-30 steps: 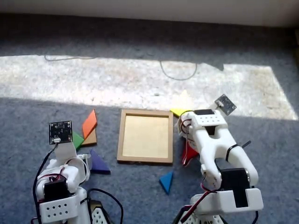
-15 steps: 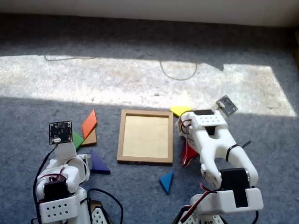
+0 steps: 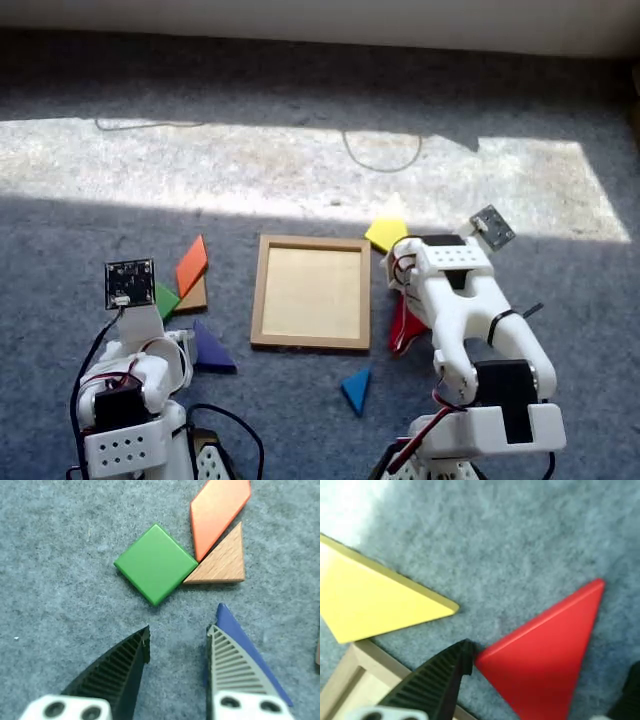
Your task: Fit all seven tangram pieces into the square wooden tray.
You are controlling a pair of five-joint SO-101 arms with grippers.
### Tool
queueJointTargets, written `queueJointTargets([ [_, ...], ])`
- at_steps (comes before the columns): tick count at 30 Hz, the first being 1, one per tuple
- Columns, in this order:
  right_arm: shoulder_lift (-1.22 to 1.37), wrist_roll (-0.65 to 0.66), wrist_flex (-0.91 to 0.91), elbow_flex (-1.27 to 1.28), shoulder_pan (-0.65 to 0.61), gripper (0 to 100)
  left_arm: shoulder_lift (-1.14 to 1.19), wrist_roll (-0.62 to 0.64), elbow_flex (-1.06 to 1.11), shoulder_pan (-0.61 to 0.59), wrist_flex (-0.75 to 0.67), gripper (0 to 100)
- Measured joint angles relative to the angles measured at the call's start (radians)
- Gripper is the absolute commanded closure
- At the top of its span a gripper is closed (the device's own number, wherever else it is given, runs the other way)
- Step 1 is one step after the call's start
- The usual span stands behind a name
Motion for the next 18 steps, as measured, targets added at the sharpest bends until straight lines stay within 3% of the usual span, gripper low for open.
queueJointTargets([
  [7,0.000,0.000,-0.003,0.000,-0.014,56.9,0.000,0.000,0.000,0.000,0.000,81],
  [13,0.000,0.000,-0.003,0.000,-0.014,74.7,0.000,0.000,0.000,0.000,0.000,81],
  [18,-0.011,0.000,0.005,0.002,-0.002,76.9,0.000,0.000,0.000,0.000,0.000,81],
])
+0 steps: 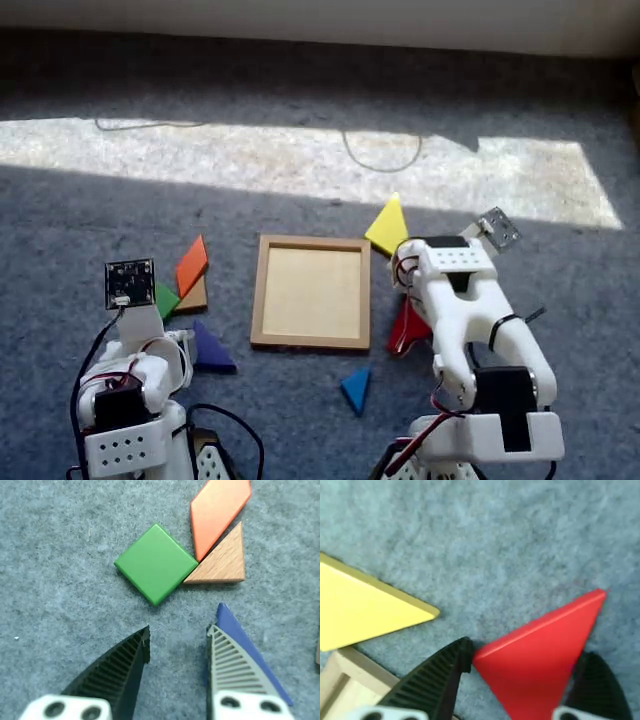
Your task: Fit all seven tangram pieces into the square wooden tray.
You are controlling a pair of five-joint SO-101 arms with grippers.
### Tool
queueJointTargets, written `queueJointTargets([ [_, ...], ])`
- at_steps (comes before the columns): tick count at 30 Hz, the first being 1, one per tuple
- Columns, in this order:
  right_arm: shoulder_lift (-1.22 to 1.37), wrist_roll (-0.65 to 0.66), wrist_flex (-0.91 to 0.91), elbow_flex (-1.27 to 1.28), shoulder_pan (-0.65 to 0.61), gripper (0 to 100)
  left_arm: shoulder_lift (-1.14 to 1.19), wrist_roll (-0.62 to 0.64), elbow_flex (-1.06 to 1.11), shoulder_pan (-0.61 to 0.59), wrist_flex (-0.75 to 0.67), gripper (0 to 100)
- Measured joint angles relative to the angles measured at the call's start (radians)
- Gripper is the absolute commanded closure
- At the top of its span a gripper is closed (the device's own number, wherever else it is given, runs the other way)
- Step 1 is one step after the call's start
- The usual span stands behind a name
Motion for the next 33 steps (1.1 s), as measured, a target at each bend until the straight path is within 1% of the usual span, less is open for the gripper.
queueJointTargets([
  [6,-0.051,0.011,0.061,0.002,0.005,77.1,0.000,0.000,0.000,0.000,0.000,81],
  [15,-0.288,0.149,0.064,0.026,-0.003,77.1,0.000,0.000,0.000,0.000,0.000,81],
  [17,-0.316,0.186,0.064,0.026,-0.034,77.1,0.000,0.000,0.000,0.000,0.000,81],
  [21,-0.330,0.269,0.064,0.026,-0.140,77.1,0.000,0.000,0.000,0.000,0.000,81],
  [26,-0.330,0.402,0.064,0.025,-0.273,77.1,0.000,0.000,0.000,0.000,0.000,81],
  [29,-0.308,0.468,0.064,-0.003,-0.319,77.1,0.000,0.000,0.000,0.000,0.000,81],
  [33,-0.181,0.555,0.074,-0.083,-0.338,77.1,0.000,0.000,0.000,0.000,0.000,81],
])
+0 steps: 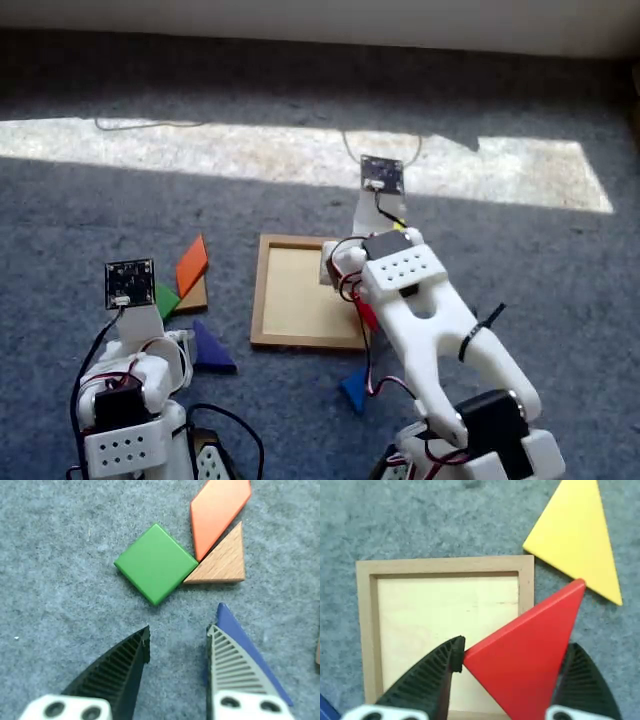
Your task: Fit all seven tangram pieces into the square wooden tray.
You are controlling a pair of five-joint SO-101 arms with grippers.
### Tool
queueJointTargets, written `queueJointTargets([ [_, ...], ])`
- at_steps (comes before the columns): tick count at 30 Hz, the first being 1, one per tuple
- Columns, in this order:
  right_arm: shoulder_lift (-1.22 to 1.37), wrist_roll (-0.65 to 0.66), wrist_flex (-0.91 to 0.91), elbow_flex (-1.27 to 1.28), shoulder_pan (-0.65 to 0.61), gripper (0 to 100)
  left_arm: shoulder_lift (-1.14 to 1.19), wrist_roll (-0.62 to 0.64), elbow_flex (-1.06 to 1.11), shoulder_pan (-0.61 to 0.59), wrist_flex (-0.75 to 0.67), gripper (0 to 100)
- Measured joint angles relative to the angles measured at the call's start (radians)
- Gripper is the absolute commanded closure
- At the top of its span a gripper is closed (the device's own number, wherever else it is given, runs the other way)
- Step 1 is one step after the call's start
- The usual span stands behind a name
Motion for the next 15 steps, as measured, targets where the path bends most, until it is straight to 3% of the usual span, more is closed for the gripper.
queueJointTargets([
  [7,0.172,0.075,0.169,-0.199,-0.063,76.7,0.000,0.000,0.000,0.000,0.000,81],
  [15,0.336,0.084,0.209,-0.328,-0.107,72.6,0.000,0.000,0.000,0.000,0.000,81],
])
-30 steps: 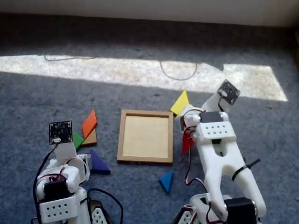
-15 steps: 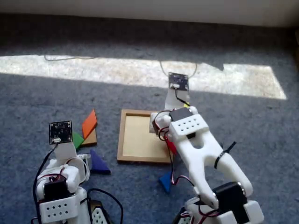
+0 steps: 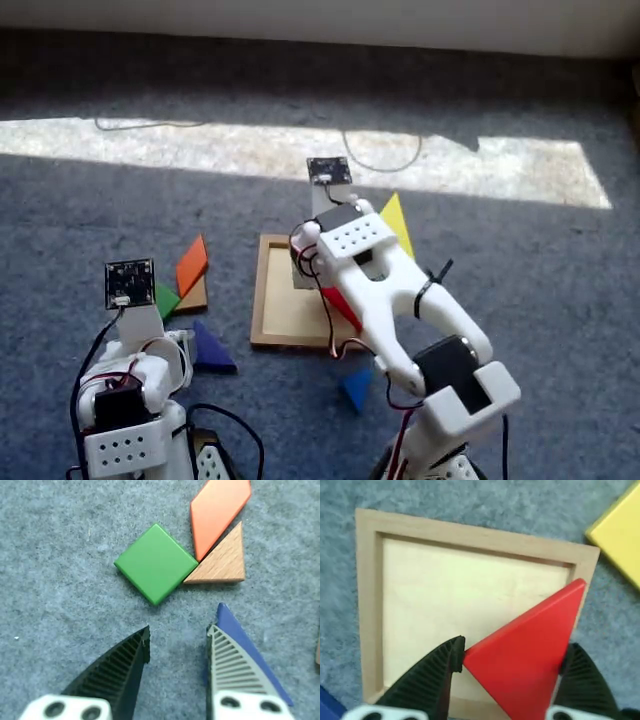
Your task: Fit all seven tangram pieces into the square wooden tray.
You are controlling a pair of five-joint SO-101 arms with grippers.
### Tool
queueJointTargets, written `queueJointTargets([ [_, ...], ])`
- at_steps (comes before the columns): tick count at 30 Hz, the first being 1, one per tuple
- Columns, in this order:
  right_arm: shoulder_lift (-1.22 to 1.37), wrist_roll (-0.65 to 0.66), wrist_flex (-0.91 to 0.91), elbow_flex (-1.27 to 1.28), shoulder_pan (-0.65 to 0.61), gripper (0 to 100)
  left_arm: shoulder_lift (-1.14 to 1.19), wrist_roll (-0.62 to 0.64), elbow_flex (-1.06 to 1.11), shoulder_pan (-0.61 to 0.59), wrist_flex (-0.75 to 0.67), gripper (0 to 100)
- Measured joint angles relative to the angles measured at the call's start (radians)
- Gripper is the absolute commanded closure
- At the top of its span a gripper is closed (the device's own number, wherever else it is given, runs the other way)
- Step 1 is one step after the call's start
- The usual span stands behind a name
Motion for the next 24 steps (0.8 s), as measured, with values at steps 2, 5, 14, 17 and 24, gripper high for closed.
queueJointTargets([
  [2,0.028,0.000,0.000,-0.026,-0.003,66.5,0.000,0.000,0.000,0.000,0.000,81],
  [5,0.052,0.000,0.000,-0.041,-0.003,62.6,0.000,0.000,0.000,0.000,0.000,81],
  [14,0.060,-0.080,0.037,-0.041,-0.031,62.7,0.000,0.000,0.000,0.000,0.000,81],
  [17,0.060,-0.083,0.041,-0.041,-0.052,66.3,0.000,0.000,0.000,0.000,0.000,81],
  [24,0.026,-0.083,0.044,-0.041,-0.058,96.7,0.000,0.000,0.000,0.000,0.000,81],
])
